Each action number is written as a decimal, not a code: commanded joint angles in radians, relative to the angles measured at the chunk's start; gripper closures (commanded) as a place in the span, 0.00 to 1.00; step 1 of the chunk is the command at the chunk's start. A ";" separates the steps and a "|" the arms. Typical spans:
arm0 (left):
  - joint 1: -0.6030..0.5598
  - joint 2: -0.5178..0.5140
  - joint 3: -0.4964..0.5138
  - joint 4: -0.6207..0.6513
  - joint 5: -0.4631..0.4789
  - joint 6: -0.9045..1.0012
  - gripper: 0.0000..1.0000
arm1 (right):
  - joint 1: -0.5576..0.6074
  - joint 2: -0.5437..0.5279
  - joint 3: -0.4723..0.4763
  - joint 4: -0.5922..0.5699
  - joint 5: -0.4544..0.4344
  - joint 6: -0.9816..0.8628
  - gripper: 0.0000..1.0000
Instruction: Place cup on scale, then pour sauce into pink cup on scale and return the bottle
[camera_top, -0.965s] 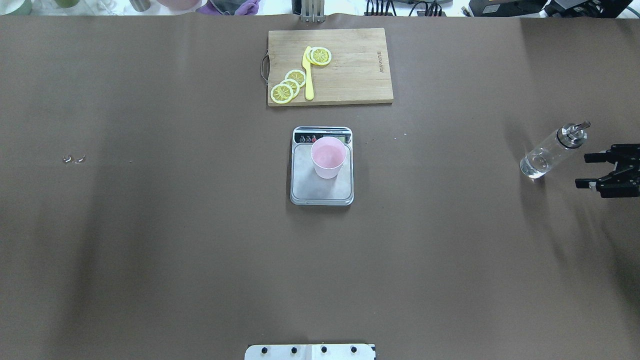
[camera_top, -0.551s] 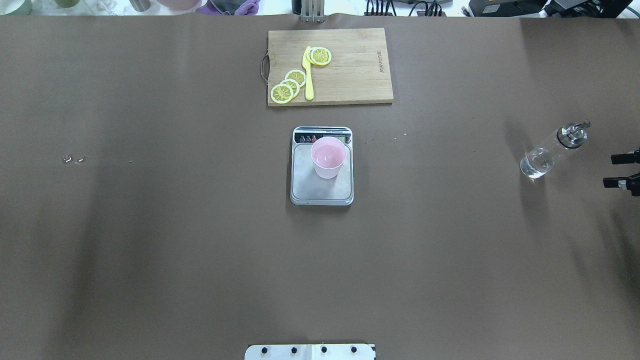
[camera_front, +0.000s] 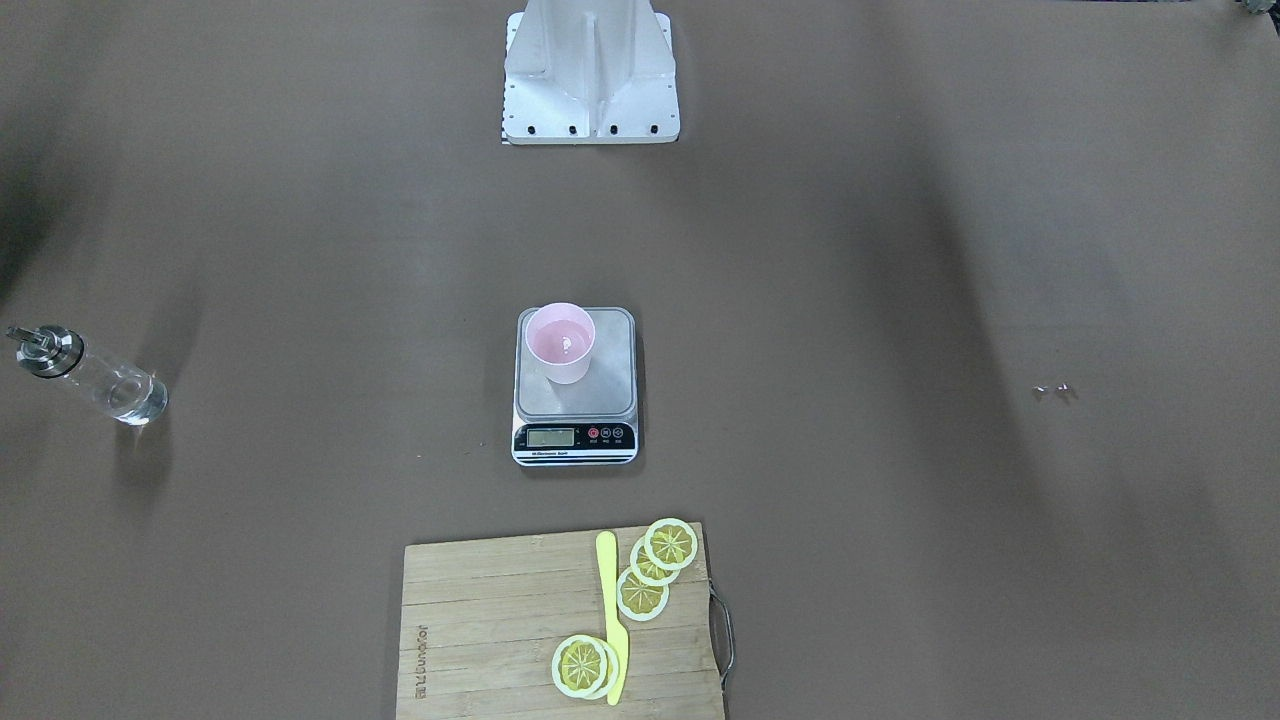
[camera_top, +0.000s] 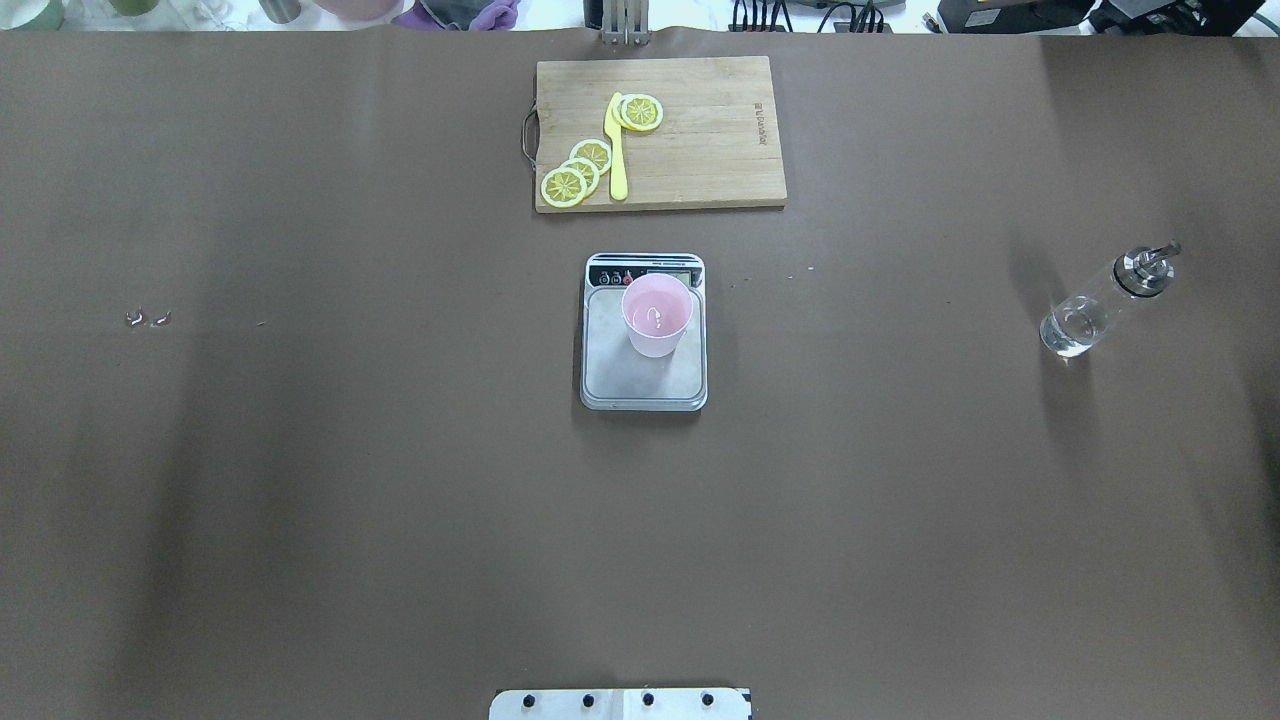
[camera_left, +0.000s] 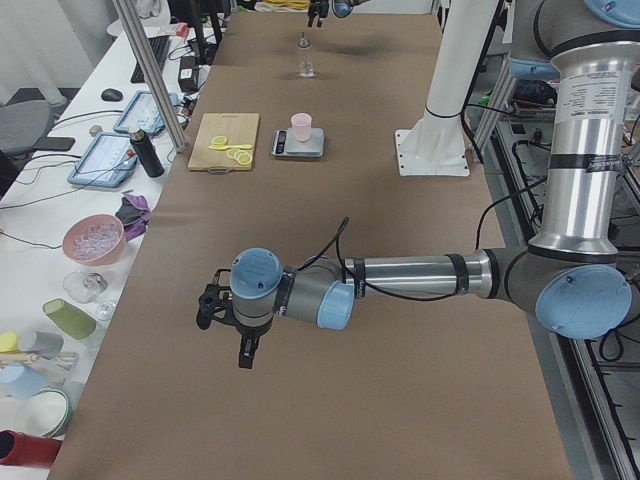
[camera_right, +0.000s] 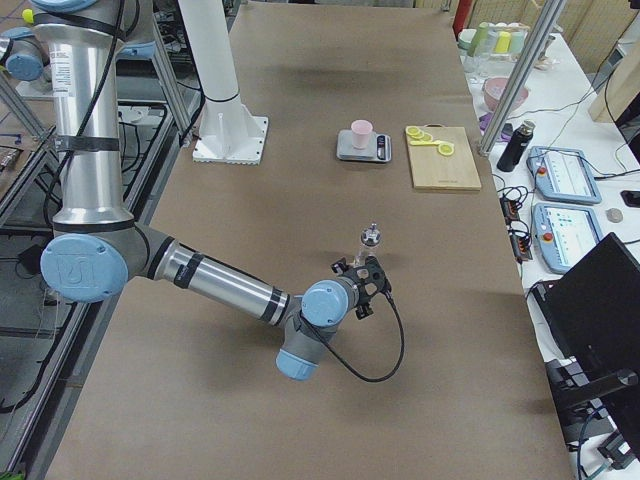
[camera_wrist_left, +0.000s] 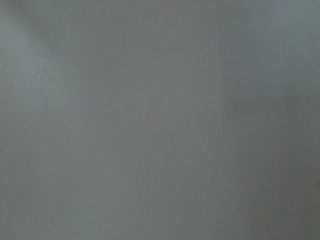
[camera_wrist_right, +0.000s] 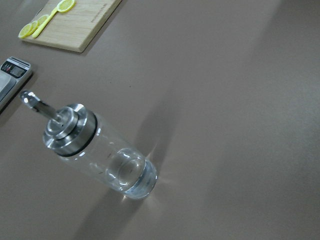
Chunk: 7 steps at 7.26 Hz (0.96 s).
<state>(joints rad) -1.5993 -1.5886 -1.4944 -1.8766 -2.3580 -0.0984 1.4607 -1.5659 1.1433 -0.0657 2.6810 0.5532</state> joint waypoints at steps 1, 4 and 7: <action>-0.001 -0.002 -0.001 0.001 -0.001 -0.003 0.00 | 0.056 0.013 0.001 -0.174 -0.015 -0.012 0.00; -0.001 -0.005 -0.006 0.002 -0.001 -0.003 0.00 | 0.076 0.024 0.001 -0.412 -0.137 -0.115 0.00; 0.001 -0.008 -0.015 0.004 0.000 -0.004 0.00 | 0.136 0.046 0.006 -0.675 -0.167 -0.298 0.00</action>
<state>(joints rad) -1.5987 -1.5966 -1.5066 -1.8733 -2.3576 -0.1016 1.5785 -1.5293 1.1463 -0.6455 2.5287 0.3079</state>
